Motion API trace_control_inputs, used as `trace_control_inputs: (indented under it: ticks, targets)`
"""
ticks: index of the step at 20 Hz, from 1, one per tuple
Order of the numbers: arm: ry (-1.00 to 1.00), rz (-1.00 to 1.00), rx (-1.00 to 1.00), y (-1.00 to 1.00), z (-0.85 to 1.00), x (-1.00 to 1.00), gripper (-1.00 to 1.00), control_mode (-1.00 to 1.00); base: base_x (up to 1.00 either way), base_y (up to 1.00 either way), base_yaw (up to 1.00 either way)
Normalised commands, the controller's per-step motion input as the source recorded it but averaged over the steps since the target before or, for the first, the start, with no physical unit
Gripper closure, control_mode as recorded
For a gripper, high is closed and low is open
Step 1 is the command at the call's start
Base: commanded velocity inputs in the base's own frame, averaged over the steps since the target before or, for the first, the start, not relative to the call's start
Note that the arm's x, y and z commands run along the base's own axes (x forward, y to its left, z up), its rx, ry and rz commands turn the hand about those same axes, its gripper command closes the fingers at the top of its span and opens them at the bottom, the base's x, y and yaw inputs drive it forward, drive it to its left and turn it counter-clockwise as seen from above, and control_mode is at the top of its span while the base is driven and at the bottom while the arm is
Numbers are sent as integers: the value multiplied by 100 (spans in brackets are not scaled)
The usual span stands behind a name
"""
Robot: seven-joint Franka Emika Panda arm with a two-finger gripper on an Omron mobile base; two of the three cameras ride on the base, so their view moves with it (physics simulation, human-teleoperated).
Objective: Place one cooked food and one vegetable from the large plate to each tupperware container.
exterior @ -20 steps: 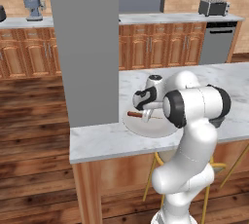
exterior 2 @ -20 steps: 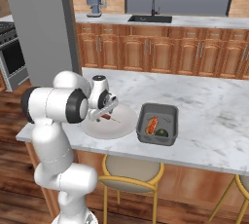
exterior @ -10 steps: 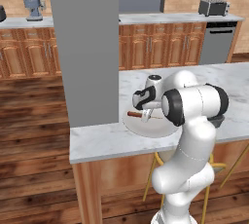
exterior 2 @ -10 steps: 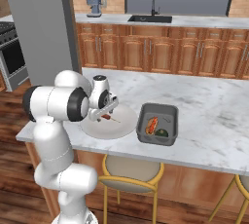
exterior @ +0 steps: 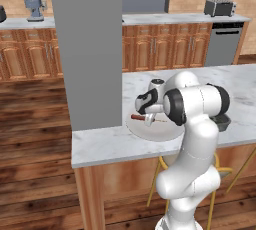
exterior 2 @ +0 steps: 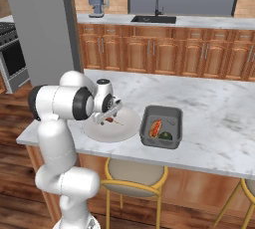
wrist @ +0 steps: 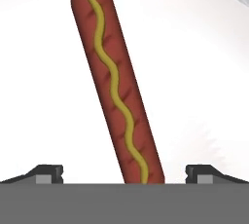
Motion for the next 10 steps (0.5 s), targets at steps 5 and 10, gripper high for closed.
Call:
trace_control_inputs:
  ticks: [5,10]
  targets:
    - [0,0,0,0,-15,13,-100,-100,0,0,0]
    - [4,0,0,0,-13,12,-100,-100,0,0,0]
